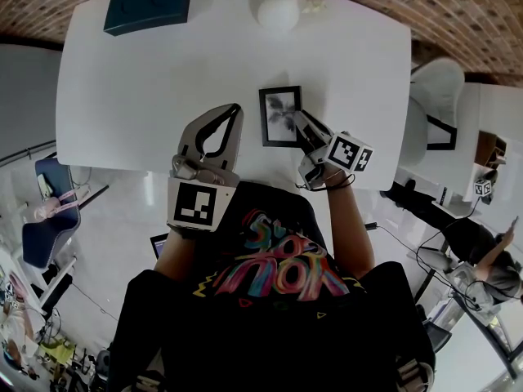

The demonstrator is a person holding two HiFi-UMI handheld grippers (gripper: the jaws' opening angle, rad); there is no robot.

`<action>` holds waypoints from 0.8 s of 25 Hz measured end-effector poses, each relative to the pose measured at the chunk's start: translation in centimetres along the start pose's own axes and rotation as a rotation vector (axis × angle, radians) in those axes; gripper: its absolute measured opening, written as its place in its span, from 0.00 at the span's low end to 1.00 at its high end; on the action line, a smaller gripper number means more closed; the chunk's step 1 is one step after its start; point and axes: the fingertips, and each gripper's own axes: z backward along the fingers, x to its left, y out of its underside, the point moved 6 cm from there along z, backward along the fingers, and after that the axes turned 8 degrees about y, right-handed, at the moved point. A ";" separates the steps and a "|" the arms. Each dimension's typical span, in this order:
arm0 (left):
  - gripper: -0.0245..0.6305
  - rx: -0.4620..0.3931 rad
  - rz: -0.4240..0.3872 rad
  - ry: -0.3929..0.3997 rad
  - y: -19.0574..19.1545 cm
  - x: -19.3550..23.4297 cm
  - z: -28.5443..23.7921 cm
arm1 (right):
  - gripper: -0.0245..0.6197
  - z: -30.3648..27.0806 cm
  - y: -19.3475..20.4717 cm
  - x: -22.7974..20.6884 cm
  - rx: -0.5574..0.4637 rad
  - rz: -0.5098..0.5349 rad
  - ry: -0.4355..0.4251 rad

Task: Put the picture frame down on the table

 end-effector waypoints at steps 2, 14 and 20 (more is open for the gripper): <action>0.07 0.001 0.000 0.001 0.0 0.0 -0.1 | 0.18 -0.1 0.0 -0.3 0.001 -0.001 0.007; 0.07 0.005 0.021 0.002 0.3 -0.4 -0.7 | 0.22 -0.3 -0.3 -2.0 -0.004 -0.055 0.048; 0.07 0.007 0.019 0.003 0.3 -0.4 -0.8 | 0.26 -0.1 -0.5 -2.2 -0.033 -0.061 0.040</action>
